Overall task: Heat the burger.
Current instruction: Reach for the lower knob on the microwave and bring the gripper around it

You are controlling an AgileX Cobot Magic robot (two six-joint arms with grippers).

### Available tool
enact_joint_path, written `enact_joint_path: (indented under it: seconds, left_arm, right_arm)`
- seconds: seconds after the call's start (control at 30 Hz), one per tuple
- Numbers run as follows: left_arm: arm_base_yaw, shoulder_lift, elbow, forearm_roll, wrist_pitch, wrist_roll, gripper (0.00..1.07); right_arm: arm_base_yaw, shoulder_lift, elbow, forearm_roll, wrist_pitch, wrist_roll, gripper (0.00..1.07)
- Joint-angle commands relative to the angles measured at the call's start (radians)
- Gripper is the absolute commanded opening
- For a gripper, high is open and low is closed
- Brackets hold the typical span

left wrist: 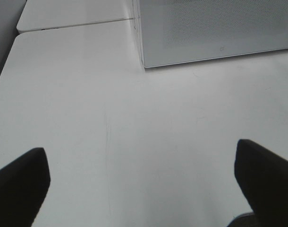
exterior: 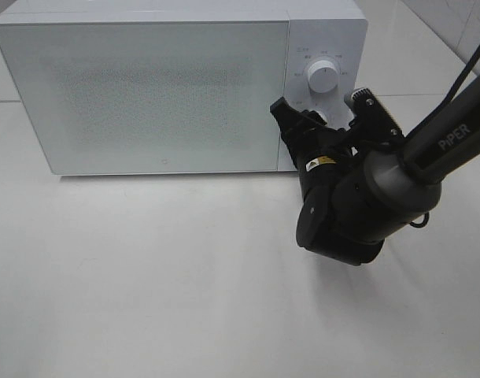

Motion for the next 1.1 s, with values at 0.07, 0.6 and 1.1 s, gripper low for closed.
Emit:
enact_joint_path:
  seconds: [0.07,0.6,1.1]
  left_arm:
    - [0.001,-0.022,0.003,0.001,-0.012,-0.004,1.0]
    - [0.001,-0.022,0.003,0.001,-0.012,-0.004,1.0]
    - [0.001,-0.022,0.003,0.001,-0.012,-0.004,1.0]
  right_arm:
    - [0.006,-0.004,-0.024,-0.148,-0.127,0.118,0.11]
    - [0.006,-0.004,-0.024,-0.148,-0.127,0.33,0.11]
    - [0.006,-0.004,-0.024,-0.148,-0.127,0.527,0.12]
